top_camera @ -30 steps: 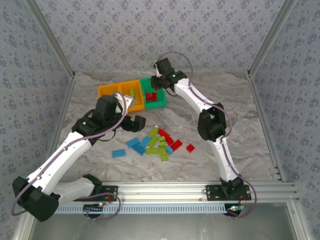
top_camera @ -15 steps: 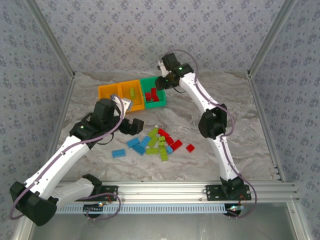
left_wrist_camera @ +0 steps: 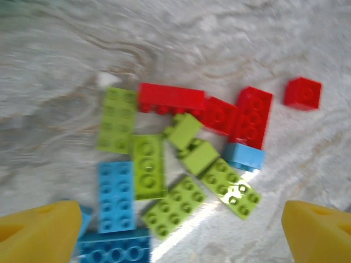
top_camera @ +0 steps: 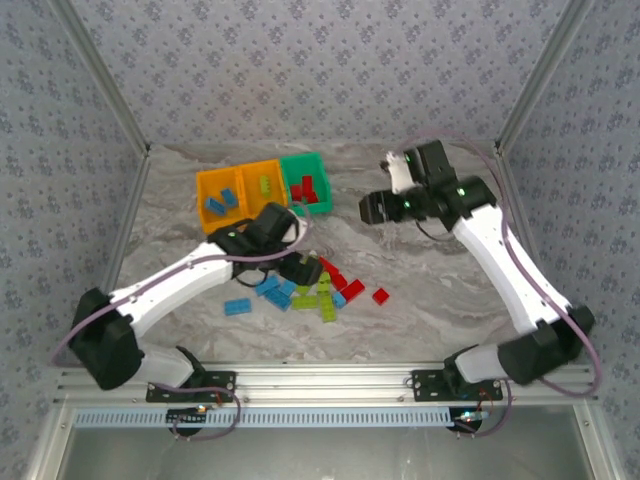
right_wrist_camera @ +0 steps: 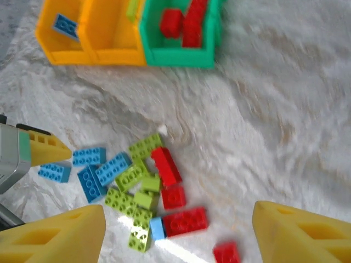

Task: Sort the legos into containers by color

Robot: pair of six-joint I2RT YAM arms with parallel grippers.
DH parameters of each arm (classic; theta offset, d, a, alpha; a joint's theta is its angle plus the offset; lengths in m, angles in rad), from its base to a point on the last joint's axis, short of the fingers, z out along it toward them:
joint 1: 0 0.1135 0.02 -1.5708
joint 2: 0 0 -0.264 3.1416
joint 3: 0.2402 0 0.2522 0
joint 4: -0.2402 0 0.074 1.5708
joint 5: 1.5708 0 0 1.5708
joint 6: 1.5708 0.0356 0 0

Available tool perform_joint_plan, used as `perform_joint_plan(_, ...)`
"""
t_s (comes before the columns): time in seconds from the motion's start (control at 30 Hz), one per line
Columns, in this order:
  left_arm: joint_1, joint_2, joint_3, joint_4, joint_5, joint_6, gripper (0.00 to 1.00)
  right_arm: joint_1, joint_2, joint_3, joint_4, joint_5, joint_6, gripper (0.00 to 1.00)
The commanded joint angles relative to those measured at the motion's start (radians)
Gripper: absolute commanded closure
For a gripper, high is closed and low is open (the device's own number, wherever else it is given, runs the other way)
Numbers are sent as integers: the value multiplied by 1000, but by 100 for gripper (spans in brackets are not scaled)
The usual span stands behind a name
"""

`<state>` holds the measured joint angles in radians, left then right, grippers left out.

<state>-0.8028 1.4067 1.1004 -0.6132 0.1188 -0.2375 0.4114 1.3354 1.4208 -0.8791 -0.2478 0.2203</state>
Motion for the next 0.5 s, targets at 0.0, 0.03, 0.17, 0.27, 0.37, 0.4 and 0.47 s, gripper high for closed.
perform_joint_plan(0.0,-61,63,60,-83,43,-129,11,-38,-68,-169,52,42,185,21)
perform_joint_plan(0.03,-76,84,59,-100,68,-184,14,-51,-94,-207,47,37,217,19)
perform_joint_plan(0.17,-165,123,11,-73,119,-264,19,-92,-148,-305,31,18,272,15)
perform_joint_plan(0.27,-213,188,28,-71,164,-271,17,-108,-153,-320,30,7,266,13)
perform_joint_plan(0.37,-221,258,56,-71,177,-303,10,-113,-150,-309,11,-6,250,12)
perform_joint_plan(0.4,-222,279,59,-71,172,-320,9,-114,-150,-305,5,-6,245,12)
perform_joint_plan(0.47,-225,334,72,-71,170,-341,6,-115,-154,-300,-6,-7,239,11)
